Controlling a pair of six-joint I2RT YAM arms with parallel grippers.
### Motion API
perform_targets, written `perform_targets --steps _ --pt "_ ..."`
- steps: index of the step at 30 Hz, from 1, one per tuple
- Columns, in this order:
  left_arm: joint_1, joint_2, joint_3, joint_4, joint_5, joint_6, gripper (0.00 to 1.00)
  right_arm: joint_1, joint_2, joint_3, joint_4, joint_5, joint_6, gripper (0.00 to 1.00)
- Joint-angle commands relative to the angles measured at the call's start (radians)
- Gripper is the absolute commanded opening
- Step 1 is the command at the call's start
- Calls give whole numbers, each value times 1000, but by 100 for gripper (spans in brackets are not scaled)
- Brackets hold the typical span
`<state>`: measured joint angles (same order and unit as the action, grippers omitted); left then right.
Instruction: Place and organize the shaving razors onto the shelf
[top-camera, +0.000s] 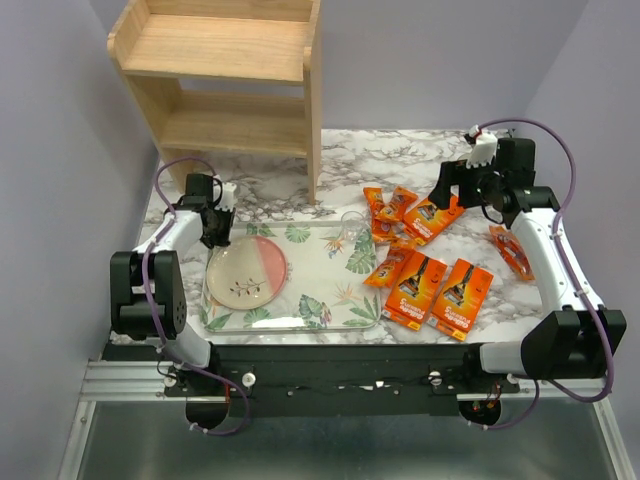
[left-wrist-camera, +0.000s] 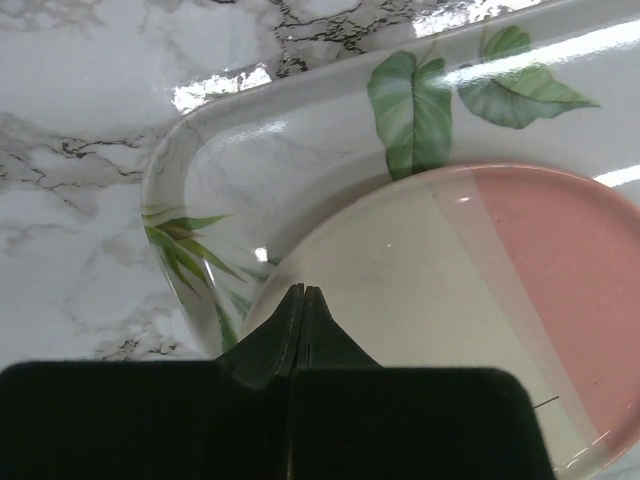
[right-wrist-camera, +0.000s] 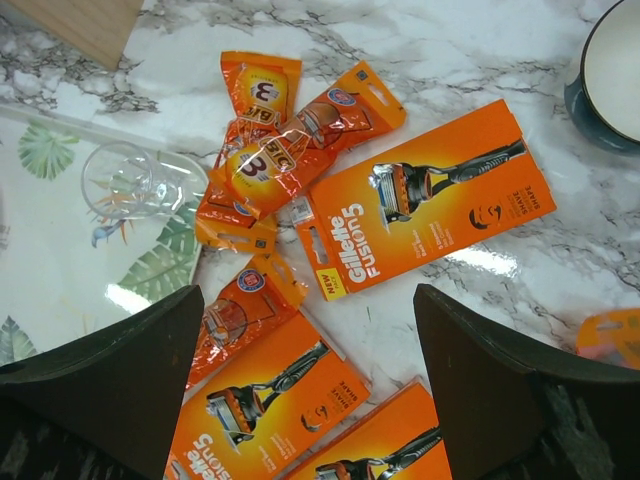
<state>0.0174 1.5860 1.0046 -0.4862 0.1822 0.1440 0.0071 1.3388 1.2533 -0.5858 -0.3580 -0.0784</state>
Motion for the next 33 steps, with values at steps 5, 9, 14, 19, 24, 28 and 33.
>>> perform_targets --steps 5,9,14,19,24,28,33 --pt "52 83 75 -20 -70 -6 0 1 -12 -26 -20 -55 9 94" --pt "61 106 57 -14 -73 -7 0 1 5 -23 -22 -59 11 94" --pt "72 118 28 -25 -122 -1 0 1 33 1 -23 -58 6 94" --pt "125 131 48 -124 -174 52 0 1 51 26 -22 -53 2 94" --pt "237 120 42 -189 -245 188 0 1 66 26 -8 -56 -1 94" --pt "291 95 -9 -151 -288 290 0 2 76 26 -8 -61 5 94" --pt "340 129 3 -88 -326 351 0 2 85 21 -6 -68 6 94"
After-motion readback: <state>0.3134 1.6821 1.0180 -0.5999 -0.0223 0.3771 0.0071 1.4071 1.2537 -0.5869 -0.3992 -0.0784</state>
